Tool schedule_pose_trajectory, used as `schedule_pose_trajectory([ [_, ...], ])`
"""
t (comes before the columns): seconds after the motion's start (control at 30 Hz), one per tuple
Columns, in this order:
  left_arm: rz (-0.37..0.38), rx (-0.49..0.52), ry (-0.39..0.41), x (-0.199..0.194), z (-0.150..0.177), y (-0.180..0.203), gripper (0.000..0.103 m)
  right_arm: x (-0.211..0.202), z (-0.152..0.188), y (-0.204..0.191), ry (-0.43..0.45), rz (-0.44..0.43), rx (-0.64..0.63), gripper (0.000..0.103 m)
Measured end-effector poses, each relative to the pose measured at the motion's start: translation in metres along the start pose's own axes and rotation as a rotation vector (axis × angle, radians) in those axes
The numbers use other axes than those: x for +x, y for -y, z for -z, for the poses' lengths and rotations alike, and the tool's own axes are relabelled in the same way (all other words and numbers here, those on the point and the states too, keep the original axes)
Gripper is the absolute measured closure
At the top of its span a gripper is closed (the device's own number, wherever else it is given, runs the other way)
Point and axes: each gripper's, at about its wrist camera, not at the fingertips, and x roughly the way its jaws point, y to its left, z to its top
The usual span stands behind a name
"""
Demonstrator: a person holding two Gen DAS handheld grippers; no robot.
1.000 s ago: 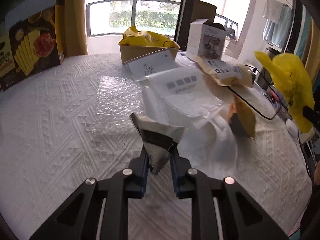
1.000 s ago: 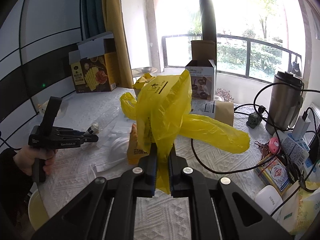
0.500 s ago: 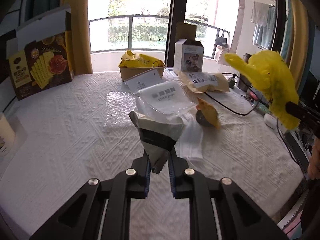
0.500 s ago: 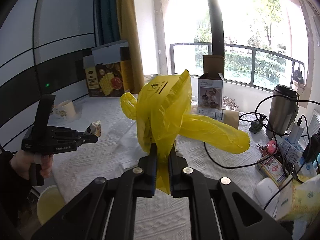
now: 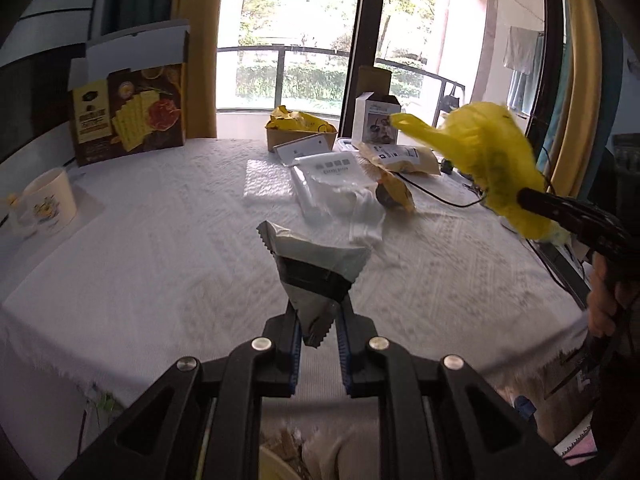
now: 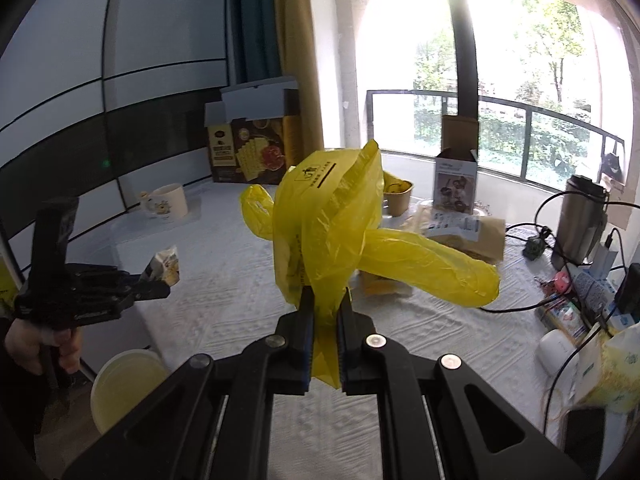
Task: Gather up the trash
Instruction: 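Carry the wrapper and yellow bag over the cream bucket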
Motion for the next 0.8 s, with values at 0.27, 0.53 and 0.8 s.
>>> schedule_pose_trajectory([
  [0.27,-0.055,-0.038,0.000,-0.039,0.052,-0.012,0.088,-0.006,0.022,-0.035,0.001,-0.055,-0.021,0.094],
  [0.53,-0.092,-0.090,0.006,-0.075,0.100,-0.026,0.088,-0.002,0.041,-0.077,-0.024,-0.117,-0.066,0.094],
  [0.8,-0.100,-0.130,0.013,-0.102,0.132,-0.039,0.088,-0.003,0.056,-0.120,-0.028,-0.189,-0.090,0.094],
])
